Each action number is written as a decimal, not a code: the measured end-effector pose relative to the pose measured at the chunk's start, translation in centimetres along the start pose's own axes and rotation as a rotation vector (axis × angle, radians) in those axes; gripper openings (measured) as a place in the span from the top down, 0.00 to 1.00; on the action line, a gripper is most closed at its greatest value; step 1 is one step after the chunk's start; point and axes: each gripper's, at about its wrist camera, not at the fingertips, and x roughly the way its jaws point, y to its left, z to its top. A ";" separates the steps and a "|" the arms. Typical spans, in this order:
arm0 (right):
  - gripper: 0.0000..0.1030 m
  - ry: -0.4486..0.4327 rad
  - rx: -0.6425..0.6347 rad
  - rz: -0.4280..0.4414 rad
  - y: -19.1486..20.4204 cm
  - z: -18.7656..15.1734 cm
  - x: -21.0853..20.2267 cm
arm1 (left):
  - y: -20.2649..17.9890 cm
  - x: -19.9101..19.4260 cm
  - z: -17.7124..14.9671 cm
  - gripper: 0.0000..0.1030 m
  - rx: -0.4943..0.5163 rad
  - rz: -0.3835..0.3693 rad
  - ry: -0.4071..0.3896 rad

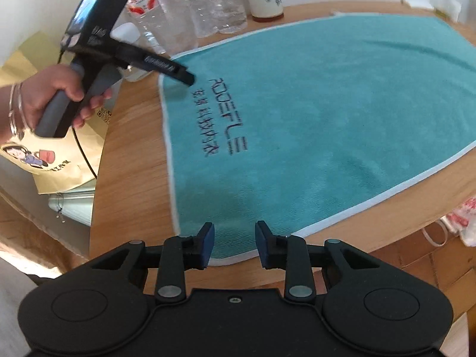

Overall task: Fold towel
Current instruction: 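Grasp the towel hem with the right gripper while the left gripper grasps the hem beside it, then lift the gripped hem off the table with both grippers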

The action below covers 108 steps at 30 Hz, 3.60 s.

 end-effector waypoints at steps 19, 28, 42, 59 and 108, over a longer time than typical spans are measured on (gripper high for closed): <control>0.89 0.033 -0.101 -0.139 3.6 -0.7 3.0 | 1.4 0.7 -0.5 0.23 -0.073 -0.098 -0.037; 1.00 0.052 -0.047 -0.108 3.2 -0.9 2.2 | 1.2 0.1 -0.4 0.85 -0.079 -0.156 -0.066; 0.61 0.026 -0.191 -0.065 4.4 0.0 1.3 | 1.3 -1.3 0.5 0.89 -0.169 -0.178 -0.045; 0.97 0.077 -0.052 -0.053 1.8 1.2 2.5 | 0.9 -3.1 1.4 0.89 -0.127 -0.163 -0.055; 0.97 0.008 -0.045 0.083 -14.7 6.9 -3.3 | -5.9 -2.6 -1.8 0.94 -0.447 -0.050 0.086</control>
